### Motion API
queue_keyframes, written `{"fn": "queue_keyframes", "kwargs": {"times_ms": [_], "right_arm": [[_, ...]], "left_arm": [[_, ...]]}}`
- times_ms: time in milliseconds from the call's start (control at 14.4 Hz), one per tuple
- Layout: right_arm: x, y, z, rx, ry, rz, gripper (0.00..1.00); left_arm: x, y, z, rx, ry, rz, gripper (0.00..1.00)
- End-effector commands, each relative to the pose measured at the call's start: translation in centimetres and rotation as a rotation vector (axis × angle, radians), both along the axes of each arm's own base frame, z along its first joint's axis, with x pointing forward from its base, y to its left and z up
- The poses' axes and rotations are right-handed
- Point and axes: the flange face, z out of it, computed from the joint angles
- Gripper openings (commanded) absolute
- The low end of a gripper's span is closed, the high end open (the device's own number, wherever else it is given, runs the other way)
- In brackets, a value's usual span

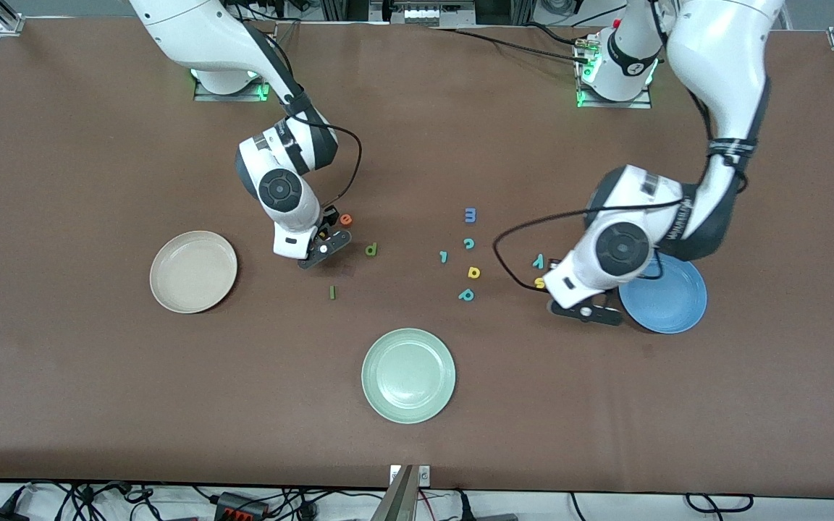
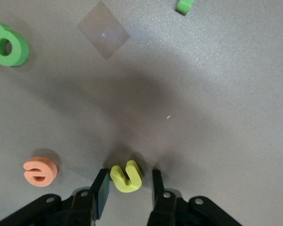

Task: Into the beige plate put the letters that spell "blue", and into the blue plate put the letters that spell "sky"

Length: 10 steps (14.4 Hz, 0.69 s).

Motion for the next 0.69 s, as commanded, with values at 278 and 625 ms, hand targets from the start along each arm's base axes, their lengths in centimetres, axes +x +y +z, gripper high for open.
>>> {"fn": "queue_keyframes", "kwargs": {"times_ms": [278, 625], "right_arm": [[0.9, -0.2, 0.3, 0.018, -0.003, 0.04, 0.22], [4.3, -3.2, 4.4, 0.048, -0.061, -0.009, 0.15]], "left_arm": [[0.1, 14.3, -6.7, -0.064, 0.01, -0.027, 0.1], [-0.7, 15.0, -8.0, -0.077, -0.015, -0.035, 1.0]]}}
